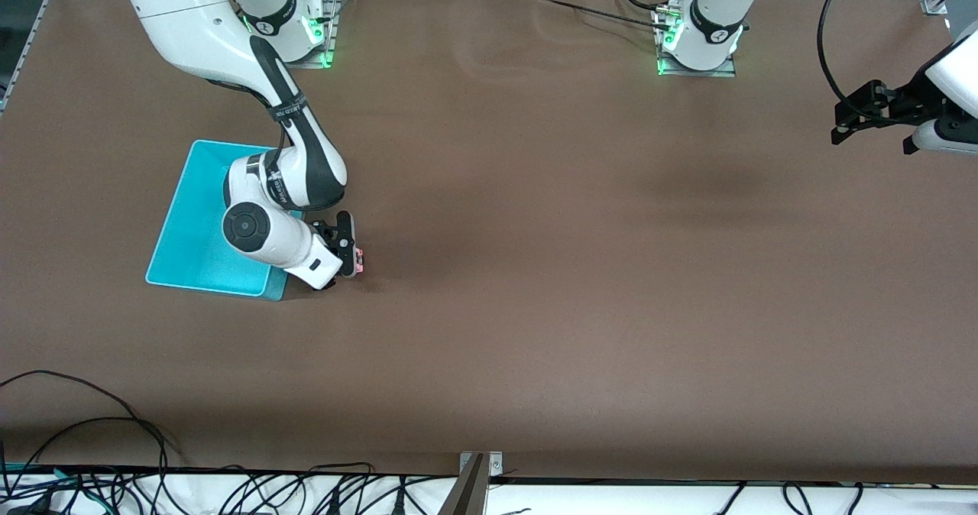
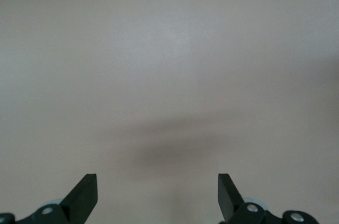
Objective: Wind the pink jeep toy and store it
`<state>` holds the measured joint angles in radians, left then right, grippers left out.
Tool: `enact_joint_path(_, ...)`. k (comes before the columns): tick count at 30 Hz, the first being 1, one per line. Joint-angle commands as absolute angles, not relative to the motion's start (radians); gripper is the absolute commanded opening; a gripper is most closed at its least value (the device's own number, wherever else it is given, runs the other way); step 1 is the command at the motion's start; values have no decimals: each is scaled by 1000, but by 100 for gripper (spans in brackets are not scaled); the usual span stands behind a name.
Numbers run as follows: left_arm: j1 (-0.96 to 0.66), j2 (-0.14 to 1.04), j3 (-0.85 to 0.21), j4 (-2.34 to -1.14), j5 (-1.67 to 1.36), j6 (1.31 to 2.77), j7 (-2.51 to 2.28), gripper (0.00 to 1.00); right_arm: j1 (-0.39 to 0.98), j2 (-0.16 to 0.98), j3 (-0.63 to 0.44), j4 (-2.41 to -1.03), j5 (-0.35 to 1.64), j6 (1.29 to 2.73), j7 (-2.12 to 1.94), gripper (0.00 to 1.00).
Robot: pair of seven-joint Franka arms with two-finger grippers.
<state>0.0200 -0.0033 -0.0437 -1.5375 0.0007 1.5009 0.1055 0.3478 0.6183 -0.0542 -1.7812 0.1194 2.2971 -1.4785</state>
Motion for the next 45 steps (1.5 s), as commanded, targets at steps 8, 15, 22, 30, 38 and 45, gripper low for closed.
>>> enact_joint_path(8,35,61,-43,-1445,-21,1486,110,100,351,532,-60,-1724,121,2202,-1476,34)
enact_joint_path(15,34,67,-48,-1427,6,1486,110,100,322,531,-69,-1577,132,1987,-1473,34)
enact_joint_path(22,35,67,-48,-1411,23,1486,110,100,276,457,-136,-1511,161,1775,-1470,35)
enact_joint_path(30,35,71,-43,-1411,21,1486,114,100,264,353,-288,-1582,167,1612,-1485,36)
enact_joint_path(38,35,71,-44,-1411,21,1486,115,100,265,250,-328,-1828,164,1742,-1499,36)
enact_joint_path(45,35,72,-43,-1413,21,1486,114,100,265,189,-328,-2094,167,1986,-1597,36)
